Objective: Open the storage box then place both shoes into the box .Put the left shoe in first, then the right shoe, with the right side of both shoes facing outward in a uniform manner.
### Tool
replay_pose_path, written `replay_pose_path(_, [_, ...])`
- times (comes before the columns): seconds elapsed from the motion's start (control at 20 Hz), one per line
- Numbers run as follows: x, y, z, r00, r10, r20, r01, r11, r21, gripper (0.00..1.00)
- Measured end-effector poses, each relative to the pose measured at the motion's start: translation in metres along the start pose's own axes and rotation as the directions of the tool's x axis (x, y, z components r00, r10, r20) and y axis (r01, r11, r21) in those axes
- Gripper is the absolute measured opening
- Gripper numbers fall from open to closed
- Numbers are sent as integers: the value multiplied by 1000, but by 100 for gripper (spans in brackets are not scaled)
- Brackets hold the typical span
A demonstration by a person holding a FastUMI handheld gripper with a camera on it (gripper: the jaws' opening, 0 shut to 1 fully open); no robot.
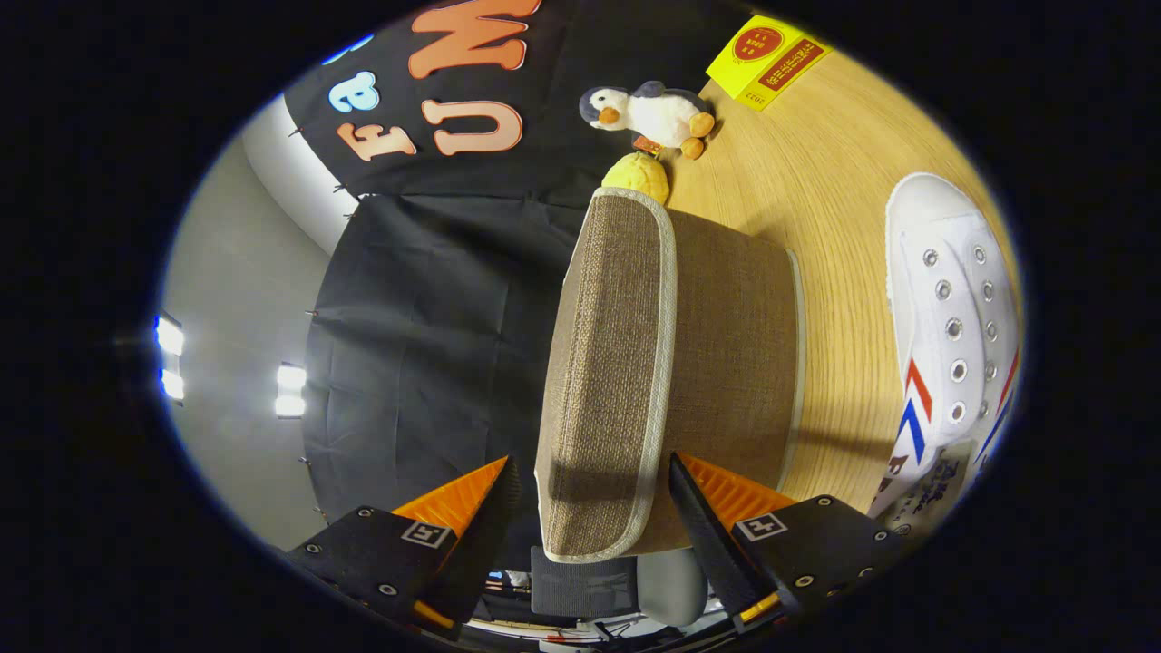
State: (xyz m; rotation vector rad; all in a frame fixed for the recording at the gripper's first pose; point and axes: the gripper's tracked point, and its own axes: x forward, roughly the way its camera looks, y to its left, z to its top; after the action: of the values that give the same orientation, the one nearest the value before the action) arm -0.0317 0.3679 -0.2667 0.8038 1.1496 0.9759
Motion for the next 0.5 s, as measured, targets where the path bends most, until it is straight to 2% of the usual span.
replay_pose_path(0.15, [-8, 11, 7, 998, 62, 26, -63, 997, 49, 97])
replay_pose_path(0.25, [-10, 7, 10, 997, 62, 47, -66, 994, 87, 94])
replay_pose_path(0.3, [-9, 4, 11, 997, 57, 56, -63, 993, 98, 89])
replay_pose_path(0.35, [-13, 5, 11, 996, 66, 66, -74, 990, 117, 76])
replay_pose_path(0.5, [-22, 17, 24, 985, 121, 119, -141, 975, 173, 54])
